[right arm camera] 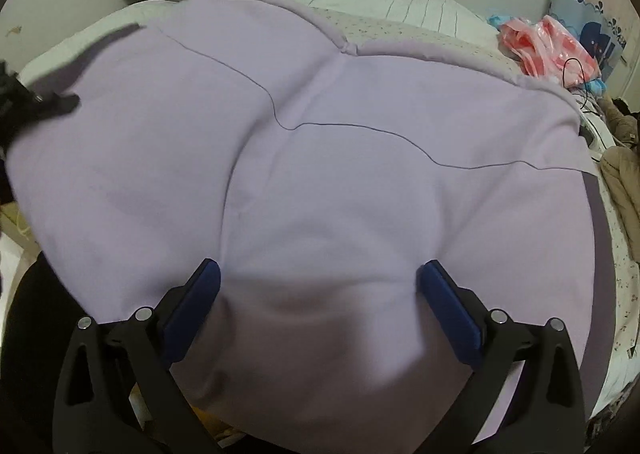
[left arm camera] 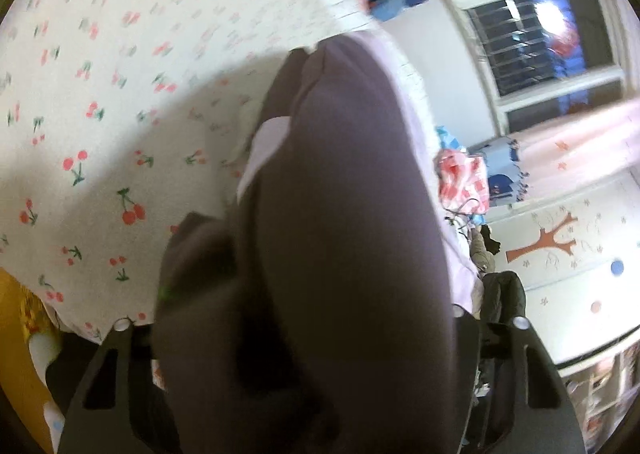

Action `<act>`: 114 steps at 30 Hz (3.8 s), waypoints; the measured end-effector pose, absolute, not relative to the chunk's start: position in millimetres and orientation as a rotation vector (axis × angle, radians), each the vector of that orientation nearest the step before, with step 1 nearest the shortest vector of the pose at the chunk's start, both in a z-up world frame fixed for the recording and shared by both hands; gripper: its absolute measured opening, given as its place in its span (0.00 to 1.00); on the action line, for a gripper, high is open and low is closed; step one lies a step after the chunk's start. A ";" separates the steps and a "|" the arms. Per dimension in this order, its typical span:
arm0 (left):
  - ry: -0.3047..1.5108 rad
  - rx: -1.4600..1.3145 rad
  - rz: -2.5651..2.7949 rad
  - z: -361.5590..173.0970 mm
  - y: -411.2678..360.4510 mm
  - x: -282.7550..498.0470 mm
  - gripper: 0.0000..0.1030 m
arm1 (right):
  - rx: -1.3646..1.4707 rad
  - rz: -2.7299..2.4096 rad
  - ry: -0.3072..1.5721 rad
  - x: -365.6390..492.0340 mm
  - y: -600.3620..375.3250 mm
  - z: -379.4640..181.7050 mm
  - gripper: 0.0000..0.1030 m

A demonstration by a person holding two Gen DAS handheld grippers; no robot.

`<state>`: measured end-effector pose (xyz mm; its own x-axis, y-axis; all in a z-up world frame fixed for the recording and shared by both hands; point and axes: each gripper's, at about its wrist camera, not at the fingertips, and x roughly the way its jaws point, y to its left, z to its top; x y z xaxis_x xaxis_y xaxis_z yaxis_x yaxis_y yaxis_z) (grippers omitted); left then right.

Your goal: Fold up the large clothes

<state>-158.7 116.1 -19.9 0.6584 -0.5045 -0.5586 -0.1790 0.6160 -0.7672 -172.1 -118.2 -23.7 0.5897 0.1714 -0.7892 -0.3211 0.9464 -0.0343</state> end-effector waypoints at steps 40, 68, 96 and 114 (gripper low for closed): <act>0.768 0.041 -0.826 27.8 -297.6 -176.2 0.57 | 0.521 0.589 0.870 -122.2 -402.4 51.0 0.94; 1.090 -0.443 -0.732 -13.1 -154.9 -63.6 0.88 | 0.491 0.263 0.734 -149.2 -402.0 -25.8 0.94; 0.864 -0.112 -0.247 16.0 27.8 -84.4 0.90 | 0.157 0.540 0.930 -85.3 -201.8 -2.7 0.93; 0.795 0.030 -0.250 12.5 2.2 -87.5 0.93 | 0.379 0.405 0.940 -2.6 -164.6 -33.4 0.93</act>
<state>-87.5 2.2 12.5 0.6725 -0.2112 -0.7093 0.2333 0.9700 -0.0676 -2.6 -164.6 -33.4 0.5259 0.4905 -0.6948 -0.1680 0.8608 0.4805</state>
